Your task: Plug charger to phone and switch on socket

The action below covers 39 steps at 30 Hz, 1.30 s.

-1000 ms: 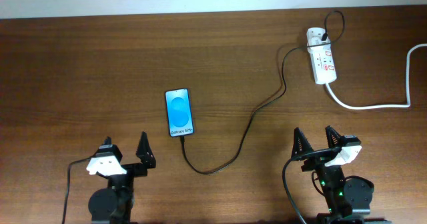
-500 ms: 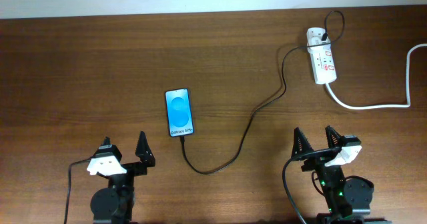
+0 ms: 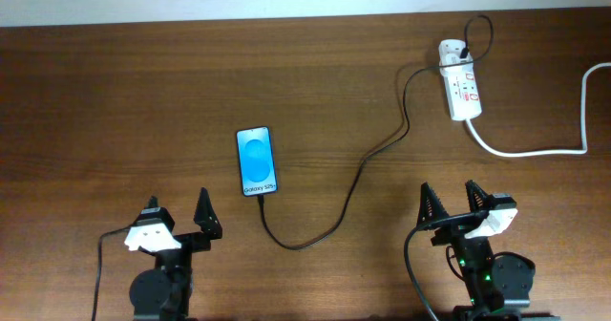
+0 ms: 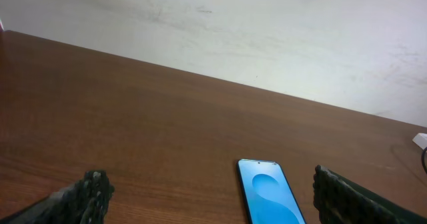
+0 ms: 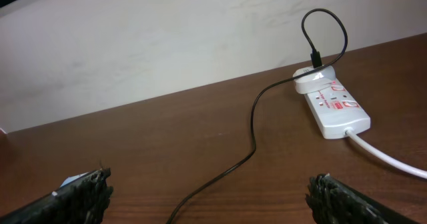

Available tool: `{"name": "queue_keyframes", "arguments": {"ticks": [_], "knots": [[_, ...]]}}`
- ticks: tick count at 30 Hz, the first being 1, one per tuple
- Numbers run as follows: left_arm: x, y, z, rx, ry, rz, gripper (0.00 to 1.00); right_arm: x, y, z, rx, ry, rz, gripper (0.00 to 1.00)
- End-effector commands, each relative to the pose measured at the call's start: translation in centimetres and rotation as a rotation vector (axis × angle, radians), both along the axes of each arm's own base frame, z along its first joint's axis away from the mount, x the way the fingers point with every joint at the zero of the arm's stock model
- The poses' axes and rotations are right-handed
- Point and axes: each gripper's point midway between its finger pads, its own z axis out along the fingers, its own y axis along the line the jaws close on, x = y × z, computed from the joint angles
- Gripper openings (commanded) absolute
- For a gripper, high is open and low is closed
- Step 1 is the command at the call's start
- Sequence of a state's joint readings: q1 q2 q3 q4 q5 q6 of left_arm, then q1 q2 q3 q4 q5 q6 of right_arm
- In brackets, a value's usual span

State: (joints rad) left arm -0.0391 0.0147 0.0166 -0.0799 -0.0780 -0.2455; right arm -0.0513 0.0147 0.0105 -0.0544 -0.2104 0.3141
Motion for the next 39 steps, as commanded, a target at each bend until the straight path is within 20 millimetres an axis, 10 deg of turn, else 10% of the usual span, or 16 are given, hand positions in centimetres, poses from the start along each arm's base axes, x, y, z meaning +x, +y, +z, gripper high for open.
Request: {"name": "queue_keyframes", "arguments": {"ticks": [1,39], "knots": [[0.00,-0.18,-0.10,0.014,-0.004,-0.013,0.99,-0.08,0.32,-0.16,-0.001,0.001,0.017,0.98],[0.00,-0.13,-0.11,0.324,0.008,-0.033,0.99,-0.08,0.32,-0.16,-0.001,0.001,0.017,0.98]]}}
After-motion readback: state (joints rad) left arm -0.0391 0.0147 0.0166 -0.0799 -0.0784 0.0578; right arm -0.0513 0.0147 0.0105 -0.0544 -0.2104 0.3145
